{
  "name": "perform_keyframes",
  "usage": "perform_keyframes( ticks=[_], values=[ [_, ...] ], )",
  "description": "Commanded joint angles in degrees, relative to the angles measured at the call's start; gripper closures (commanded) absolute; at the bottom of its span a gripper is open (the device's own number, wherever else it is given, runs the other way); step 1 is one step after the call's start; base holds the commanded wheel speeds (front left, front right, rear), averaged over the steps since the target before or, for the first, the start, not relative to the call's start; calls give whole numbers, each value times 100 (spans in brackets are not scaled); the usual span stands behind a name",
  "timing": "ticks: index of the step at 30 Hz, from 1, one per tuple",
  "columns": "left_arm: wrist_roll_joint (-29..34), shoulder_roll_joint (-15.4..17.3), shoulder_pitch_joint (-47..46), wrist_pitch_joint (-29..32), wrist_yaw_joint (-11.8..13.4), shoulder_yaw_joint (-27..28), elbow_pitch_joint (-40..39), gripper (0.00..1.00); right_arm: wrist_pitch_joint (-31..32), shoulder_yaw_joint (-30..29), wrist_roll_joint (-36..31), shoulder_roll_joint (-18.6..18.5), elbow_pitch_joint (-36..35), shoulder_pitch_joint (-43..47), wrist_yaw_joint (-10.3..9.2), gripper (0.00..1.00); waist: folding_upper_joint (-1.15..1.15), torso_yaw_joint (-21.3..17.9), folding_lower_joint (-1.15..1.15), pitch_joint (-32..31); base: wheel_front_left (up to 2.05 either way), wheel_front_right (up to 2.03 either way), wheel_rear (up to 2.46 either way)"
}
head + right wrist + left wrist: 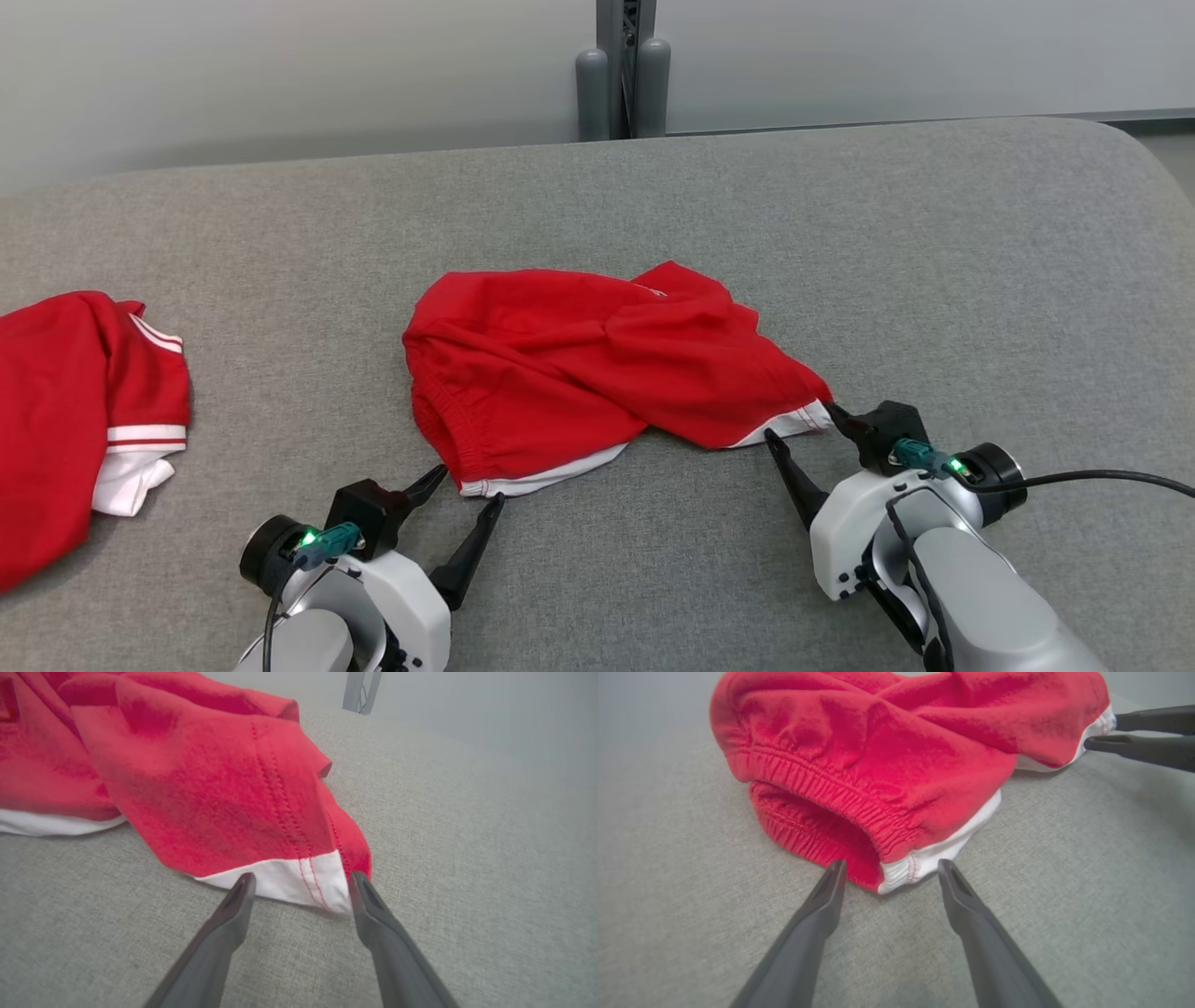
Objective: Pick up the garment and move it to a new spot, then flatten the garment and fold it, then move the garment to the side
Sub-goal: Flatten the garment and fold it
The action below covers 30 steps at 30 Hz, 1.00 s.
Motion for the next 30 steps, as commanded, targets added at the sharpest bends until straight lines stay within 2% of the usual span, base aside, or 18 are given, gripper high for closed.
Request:
perform_keyframes(
  ticks=[1,5,6,7,8,9,13,20,26,30],
  values=[
    [-48,14,-115,-27,-7,-53,126,0,-51,70,80,-21,37,-77,-1,0,0,-20,0,10,0,0,0],
    [-215,-47,-256,-27,-7,-343,360,0,-57,294,222,-21,119,-160,-1,0,0,-63,0,49,0,0,0],
    [-275,-55,-294,-27,-7,-414,376,22,-56,341,246,-25,139,-189,-1,17,0,-69,0,59,0,0,0],
    [-330,-60,-330,-27,-7,-464,397,72,-54,405,290,-23,156,-206,-1,57,0,-69,0,68,0,0,0],
    [-354,-49,-358,-27,-7,-535,443,100,-53,454,317,-20,179,-221,-1,89,0,-68,0,75,0,0,0],
    [-394,-50,-389,-27,-7,-588,470,100,-60,495,352,-22,210,-247,-1,100,0,-66,0,78,0,0,0],
    [-471,-20,-509,-27,-7,-635,464,100,-105,664,479,-21,268,-324,-1,100,0,-48,0,69,0,0,0],
    [-200,190,-347,-28,-7,-280,37,100,-218,817,806,-21,261,-281,-1,100,0,60,0,-115,0,0,0],
    [102,504,-198,-28,-7,13,-505,100,-262,1084,1641,-25,-181,-190,-1,100,0,200,0,-310,0,0,0],
    [272,746,-262,-28,-7,158,-847,100,-167,1348,2241,-199,-673,-227,-1,100,0,262,0,-412,0,0,0]
  ],
)
